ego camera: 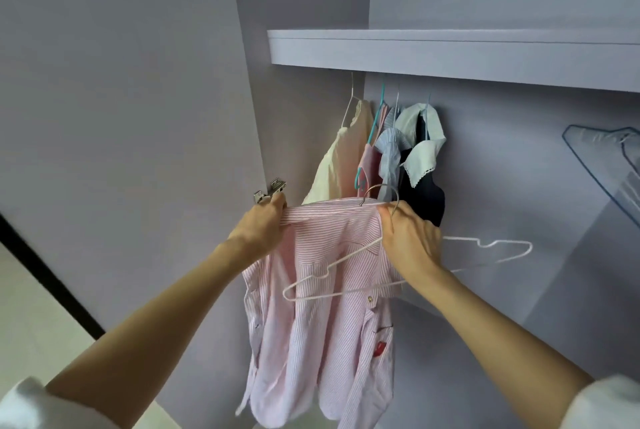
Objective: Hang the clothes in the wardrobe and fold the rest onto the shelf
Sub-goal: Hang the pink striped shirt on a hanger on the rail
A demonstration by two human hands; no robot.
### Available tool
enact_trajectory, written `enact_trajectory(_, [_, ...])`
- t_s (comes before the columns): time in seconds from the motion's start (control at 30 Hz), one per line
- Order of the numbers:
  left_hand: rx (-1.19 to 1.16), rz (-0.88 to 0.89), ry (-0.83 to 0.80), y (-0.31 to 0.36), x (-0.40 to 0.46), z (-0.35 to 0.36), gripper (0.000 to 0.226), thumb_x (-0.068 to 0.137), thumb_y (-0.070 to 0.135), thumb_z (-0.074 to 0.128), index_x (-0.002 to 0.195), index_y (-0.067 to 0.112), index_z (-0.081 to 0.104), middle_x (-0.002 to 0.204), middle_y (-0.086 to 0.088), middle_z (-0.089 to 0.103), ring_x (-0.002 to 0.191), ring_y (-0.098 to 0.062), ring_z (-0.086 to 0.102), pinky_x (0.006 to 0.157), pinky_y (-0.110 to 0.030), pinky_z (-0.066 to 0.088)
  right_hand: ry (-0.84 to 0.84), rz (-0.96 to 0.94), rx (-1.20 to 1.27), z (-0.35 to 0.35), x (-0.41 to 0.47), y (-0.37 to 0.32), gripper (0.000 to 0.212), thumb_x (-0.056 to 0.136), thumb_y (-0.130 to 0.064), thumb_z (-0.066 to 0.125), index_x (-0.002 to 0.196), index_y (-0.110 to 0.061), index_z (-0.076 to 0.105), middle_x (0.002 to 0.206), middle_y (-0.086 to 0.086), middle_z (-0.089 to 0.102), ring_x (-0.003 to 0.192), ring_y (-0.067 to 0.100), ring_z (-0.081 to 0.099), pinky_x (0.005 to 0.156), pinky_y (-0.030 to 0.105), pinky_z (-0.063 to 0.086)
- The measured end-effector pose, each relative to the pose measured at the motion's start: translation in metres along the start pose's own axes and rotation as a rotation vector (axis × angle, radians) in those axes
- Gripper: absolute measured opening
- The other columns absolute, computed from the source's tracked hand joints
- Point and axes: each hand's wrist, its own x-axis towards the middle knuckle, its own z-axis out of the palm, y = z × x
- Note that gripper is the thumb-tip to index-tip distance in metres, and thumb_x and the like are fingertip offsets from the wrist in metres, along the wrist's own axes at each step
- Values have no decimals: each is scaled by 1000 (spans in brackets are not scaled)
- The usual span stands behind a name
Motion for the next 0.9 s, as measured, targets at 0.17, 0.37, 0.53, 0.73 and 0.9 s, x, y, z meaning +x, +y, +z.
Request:
enact_trajectory(0.17, [388, 51, 149, 4, -8, -6, 45, 92, 42, 53, 125, 14, 39, 120, -7, 49, 95, -37, 61, 62, -37, 37, 33, 85, -19, 2, 4, -15, 43, 102, -31, 28, 110, -4, 60, 120, 7, 56, 81, 39, 65, 61, 38, 43])
enact_trajectory(0.37, [455, 32, 81, 26, -13, 1, 38, 94, 25, 55, 125, 9, 40, 122, -11, 51, 105, -33, 59, 67, -36, 40, 68, 153, -18, 9, 14, -19, 42, 102, -29, 31, 110, 1, 58, 120, 12, 55, 79, 42, 65, 56, 34, 30])
enact_trajectory(0.53, [501, 11, -21, 25, -10, 0, 32, 92, 17, 58, 120, 9, 45, 114, -9, 60, 105, -32, 59, 68, -34, 40, 67, 94, -58, 12, 15, -13, 45, 103, -31, 26, 117, 0, 56, 120, 11, 55, 78, 40, 65, 57, 36, 31])
enact_trajectory(0.73, [-20, 152, -97, 28, -12, 16, 22, 93, 16, 53, 112, 6, 50, 118, -14, 49, 105, -35, 53, 84, -39, 44, 145, 175, 148, 12, 12, -9, 38, 102, -25, 31, 112, -3, 61, 120, 11, 58, 88, 42, 63, 70, 43, 46])
enact_trajectory(0.9, [151, 235, 217, 39, -11, 49, 34, 97, 25, 44, 129, 13, 45, 130, -5, 44, 115, -29, 42, 88, -39, 34, 276, 113, 411, 5, 11, -21, 25, 97, -11, 45, 96, 2, 67, 109, 17, 65, 83, 43, 63, 69, 44, 48])
